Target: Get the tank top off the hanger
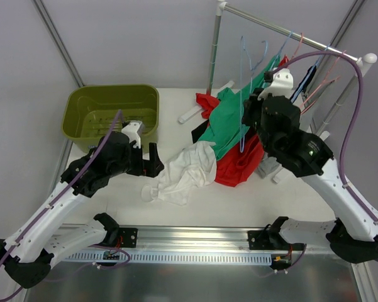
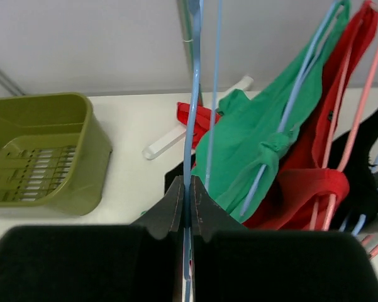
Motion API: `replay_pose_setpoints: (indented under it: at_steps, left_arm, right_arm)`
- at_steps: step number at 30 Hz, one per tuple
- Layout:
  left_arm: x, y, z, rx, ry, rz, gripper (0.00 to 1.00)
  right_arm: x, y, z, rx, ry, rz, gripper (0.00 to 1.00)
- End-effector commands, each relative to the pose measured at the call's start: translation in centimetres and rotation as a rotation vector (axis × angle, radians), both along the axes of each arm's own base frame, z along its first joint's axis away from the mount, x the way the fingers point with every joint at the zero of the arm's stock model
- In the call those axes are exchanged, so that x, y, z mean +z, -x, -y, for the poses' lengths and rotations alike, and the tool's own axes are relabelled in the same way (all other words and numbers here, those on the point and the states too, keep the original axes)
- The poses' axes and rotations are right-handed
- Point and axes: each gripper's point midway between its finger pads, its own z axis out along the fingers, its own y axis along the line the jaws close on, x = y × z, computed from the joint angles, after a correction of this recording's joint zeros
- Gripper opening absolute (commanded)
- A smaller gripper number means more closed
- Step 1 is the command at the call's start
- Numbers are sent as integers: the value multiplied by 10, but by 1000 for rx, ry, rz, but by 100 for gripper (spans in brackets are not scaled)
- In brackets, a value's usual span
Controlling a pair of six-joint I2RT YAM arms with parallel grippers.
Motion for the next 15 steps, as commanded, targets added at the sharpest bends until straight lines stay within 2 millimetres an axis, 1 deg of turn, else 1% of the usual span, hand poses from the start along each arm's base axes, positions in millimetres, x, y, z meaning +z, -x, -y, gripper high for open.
replay_pose_setpoints:
  at_steps: [1,2,3,4,5,6,7,8,9,10,11,12,13,14,15]
  left_arm:
    - [30,-6,-5,10,-5,72,99]
    - [31,-7,-5,7,-9,72,99]
    - [33,-7,-5,6,-13,75,99]
    - [38,-6,-6,5,-14,83,99]
    - [41,-6,-7,5,-15,87,99]
    - [44,-6,-8,6,-11,94,99]
    - [50,-4,-9,5,-3,105,99]
    - [53,-3,-9,4,3,110,99]
    - [57,-2,-10,2,9,123,99]
    - [60,-1,-11,2,15,132,99]
    - [61,0,-12,1,16,136,99]
    - [62,2,-12,-4,19,139,99]
    - [62,4,-12,-10,24,137,99]
    - [62,5,-12,-13,27,137,99]
    - [60,7,-11,-20,28,129,99]
  right_arm:
    - [10,-18,24,-111,-82,-58,0]
    - [4,-31,12,-81,-74,-88,0]
    - [5,-41,16,-106,-61,-87,0]
    - [22,-47,18,-118,-66,-57,0]
    - [14,-63,11,-127,-12,-76,0]
    - [15,-75,15,-153,-5,-74,0]
    - [28,-82,16,-160,-25,-53,0]
    - [17,-99,7,-154,-7,-79,0]
    - [18,-110,12,-179,-13,-80,0]
    - [30,-116,12,-184,-32,-58,0]
    - [29,-125,16,-209,-31,-58,0]
    - [21,-140,11,-217,-16,-69,0]
    - [29,-146,10,-222,-28,-47,0]
    - [34,-154,12,-237,-32,-26,0]
    - [24,-167,7,-246,-8,-36,0]
